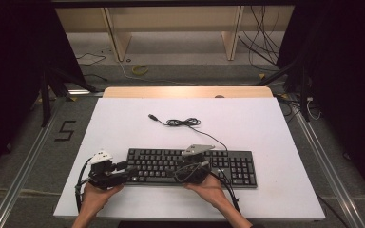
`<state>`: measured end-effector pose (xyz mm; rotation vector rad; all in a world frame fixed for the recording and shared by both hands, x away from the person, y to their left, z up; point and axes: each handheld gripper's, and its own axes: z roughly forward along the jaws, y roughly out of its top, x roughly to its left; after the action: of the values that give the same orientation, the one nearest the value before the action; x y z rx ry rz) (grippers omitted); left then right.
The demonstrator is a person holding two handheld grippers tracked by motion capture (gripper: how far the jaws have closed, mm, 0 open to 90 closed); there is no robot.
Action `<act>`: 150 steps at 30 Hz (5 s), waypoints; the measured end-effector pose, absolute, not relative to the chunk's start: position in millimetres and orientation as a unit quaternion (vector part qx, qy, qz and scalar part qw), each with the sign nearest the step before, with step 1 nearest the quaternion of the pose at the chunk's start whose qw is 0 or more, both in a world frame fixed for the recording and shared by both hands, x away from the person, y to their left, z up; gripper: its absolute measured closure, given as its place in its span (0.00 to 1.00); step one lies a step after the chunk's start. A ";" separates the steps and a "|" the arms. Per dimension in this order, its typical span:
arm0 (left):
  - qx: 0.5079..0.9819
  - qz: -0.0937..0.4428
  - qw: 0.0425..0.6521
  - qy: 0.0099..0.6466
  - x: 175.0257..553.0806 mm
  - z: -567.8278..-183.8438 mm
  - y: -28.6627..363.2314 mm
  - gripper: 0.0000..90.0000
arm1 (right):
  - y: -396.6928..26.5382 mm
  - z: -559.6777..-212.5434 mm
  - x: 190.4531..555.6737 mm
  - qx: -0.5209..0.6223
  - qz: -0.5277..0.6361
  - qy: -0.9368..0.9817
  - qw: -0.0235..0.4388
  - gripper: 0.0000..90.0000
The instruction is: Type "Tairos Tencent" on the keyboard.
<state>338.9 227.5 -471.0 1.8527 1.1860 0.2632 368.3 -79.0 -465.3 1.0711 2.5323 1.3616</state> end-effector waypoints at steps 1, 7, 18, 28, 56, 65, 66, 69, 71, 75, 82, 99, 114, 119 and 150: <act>0.749 0.106 0.444 0.481 339.1 -471.2 228.0 0.59 | -79.0 -464.7 369.3 0.350 0.444 0.824 0.039 0.48; 0.755 0.101 0.433 0.481 339.7 -473.2 228.3 0.76 | -77.1 -460.6 375.9 0.353 0.446 0.822 0.040 0.46; 0.772 0.097 0.416 0.471 342.3 -477.2 224.9 0.97 | -69.5 -460.9 386.2 0.354 0.443 0.822 0.049 0.55; 0.779 0.094 0.408 0.468 343.5 -478.1 223.8 0.99 | -54.7 -462.0 392.7 0.348 0.439 0.827 0.053 0.84; 0.782 0.092 0.399 0.470 346.0 -480.6 222.6 0.99 | -28.2 -476.2 404.3 0.349 0.405 0.844 0.051 0.99; 0.783 0.092 0.396 0.470 346.2 -480.8 222.4 0.99 | -24.2 -478.0 404.9 0.349 0.402 0.845 0.048 0.99; 0.783 0.091 0.397 0.470 346.2 -480.8 222.3 0.99 | -24.1 -478.2 405.2 0.348 0.401 0.846 0.049 0.99; 0.784 0.090 0.396 0.470 346.2 -481.1 222.0 0.99 | -23.8 -478.5 405.0 0.348 0.401 0.846 0.049 1.00; 0.784 0.089 0.395 0.470 346.3 -481.5 221.9 0.99 | -23.5 -478.9 404.7 0.350 0.401 0.846 0.049 1.00; 0.787 0.090 0.390 0.469 346.7 -482.9 221.0 0.99 | -22.2 -481.8 404.6 0.350 0.398 0.846 0.052 1.00; 0.787 0.089 0.390 0.470 346.4 -483.1 220.6 0.99 | -20.7 -481.8 402.9 0.349 0.395 0.848 0.059 1.00; 0.777 0.097 0.410 0.468 345.5 -477.6 223.6 0.96 | -30.8 -469.3 401.1 0.357 0.421 0.833 0.048 0.96; 0.766 0.096 0.433 0.465 345.9 -473.9 224.0 0.76 | -41.8 -460.6 393.2 0.348 0.437 0.828 0.041 0.82; 0.761 0.090 0.439 0.469 346.7 -472.9 223.3 0.67 | -46.9 -458.2 389.5 0.343 0.443 0.827 0.041 0.77; 0.749 0.099 0.460 0.467 361.5 -467.1 210.4 0.46 | -85.0 -455.8 363.7 0.345 0.463 0.816 0.036 0.51</act>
<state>361.5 210.4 -467.1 1.8435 1.1486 0.2449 363.7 -85.0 -455.8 1.0606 2.5060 1.4216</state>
